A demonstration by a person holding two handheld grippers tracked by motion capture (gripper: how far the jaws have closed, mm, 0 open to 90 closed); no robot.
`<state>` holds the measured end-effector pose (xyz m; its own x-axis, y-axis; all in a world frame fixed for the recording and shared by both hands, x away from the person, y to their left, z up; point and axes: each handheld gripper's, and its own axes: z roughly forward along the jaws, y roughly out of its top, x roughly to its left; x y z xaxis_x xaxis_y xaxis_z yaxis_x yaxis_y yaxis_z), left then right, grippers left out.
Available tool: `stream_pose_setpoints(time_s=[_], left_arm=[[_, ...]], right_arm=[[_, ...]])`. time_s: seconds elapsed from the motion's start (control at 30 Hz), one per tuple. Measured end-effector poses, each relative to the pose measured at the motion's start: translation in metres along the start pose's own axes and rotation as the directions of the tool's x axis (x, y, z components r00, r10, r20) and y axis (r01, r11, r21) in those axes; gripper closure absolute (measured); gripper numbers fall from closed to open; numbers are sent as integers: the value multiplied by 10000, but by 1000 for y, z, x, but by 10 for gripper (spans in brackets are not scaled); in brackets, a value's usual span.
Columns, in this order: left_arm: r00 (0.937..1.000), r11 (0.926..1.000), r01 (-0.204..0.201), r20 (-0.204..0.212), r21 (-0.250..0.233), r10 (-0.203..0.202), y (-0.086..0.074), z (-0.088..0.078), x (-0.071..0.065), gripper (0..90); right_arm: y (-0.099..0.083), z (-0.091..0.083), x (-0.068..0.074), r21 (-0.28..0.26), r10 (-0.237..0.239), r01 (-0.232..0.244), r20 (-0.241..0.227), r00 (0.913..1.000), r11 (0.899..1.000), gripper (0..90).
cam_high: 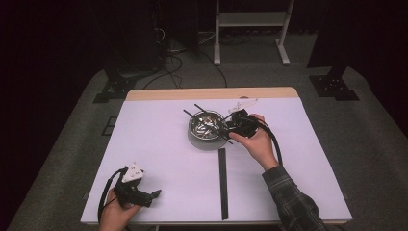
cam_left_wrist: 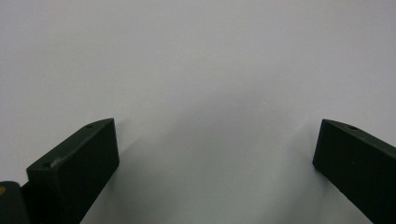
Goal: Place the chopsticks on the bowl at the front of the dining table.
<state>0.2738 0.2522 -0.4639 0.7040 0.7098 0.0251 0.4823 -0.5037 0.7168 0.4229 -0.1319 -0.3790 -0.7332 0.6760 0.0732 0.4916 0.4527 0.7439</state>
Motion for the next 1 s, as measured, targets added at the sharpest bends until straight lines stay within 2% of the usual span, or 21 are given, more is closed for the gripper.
stream_pose_setpoints(time_s=[0.3,0.53,0.83,1.0], left_arm=[[10000,10000,6,5,2,-6,0,0,0,0],[10000,10000,-24,3,27,24,0,0,0,0],[10000,10000,-3,6,11,3,0,0,0,0],[10000,10000,1,6,7,-1,0,0,0,0]], right_arm=[[-23,-17,-11,-79,277,-276,119,9995,9996,455],[-43,-20,-21,-35,691,-691,67,9976,9976,448],[-53,-19,-24,117,786,-785,-79,9969,9968,442],[-55,-15,-23,182,809,-804,-317,9962,9966,442]])
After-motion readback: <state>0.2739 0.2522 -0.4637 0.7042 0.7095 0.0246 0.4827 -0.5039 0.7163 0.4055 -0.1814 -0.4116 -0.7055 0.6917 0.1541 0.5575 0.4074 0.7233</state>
